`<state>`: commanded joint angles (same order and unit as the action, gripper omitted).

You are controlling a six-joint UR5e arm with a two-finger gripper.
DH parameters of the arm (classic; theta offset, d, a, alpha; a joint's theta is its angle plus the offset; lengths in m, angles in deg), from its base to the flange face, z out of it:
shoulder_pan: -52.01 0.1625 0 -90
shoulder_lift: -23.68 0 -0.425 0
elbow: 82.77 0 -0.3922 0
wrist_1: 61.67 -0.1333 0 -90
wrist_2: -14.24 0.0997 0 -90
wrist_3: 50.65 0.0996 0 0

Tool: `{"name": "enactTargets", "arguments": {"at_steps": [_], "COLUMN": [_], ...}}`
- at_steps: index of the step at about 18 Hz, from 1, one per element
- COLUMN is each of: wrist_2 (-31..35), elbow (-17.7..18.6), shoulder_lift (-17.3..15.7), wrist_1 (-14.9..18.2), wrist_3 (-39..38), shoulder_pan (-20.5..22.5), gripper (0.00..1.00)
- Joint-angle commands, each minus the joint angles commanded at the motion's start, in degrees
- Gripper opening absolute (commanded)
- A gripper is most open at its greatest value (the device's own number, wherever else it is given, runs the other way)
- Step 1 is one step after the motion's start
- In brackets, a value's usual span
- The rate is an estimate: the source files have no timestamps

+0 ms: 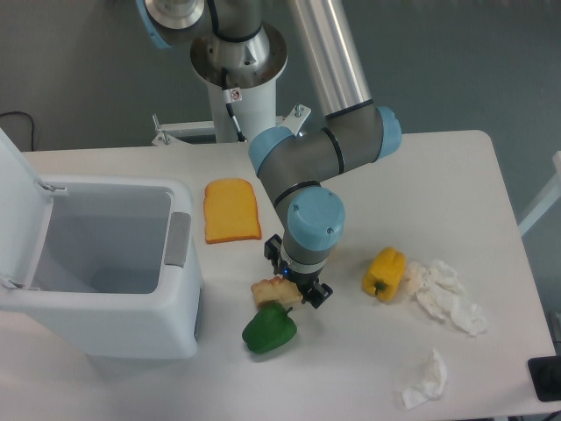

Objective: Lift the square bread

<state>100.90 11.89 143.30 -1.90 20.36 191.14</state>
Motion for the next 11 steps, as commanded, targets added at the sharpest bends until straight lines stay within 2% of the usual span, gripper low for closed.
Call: {"name": "enactTargets", "arguments": {"at_steps": [4,9,11], "wrist_2": [0.0,0.0,0.09], "elbow": [-0.79,-2.28,-3.16], "shoulder_lift": [-0.35,-1.67,-2.89], "wrist_1": [0.09,0.26,0.44], "wrist_3": [0.35,0.44,2.97], "shoulder_pan": [0.0,0.61,1.49], "gripper": [0.0,0.0,0.0]}}
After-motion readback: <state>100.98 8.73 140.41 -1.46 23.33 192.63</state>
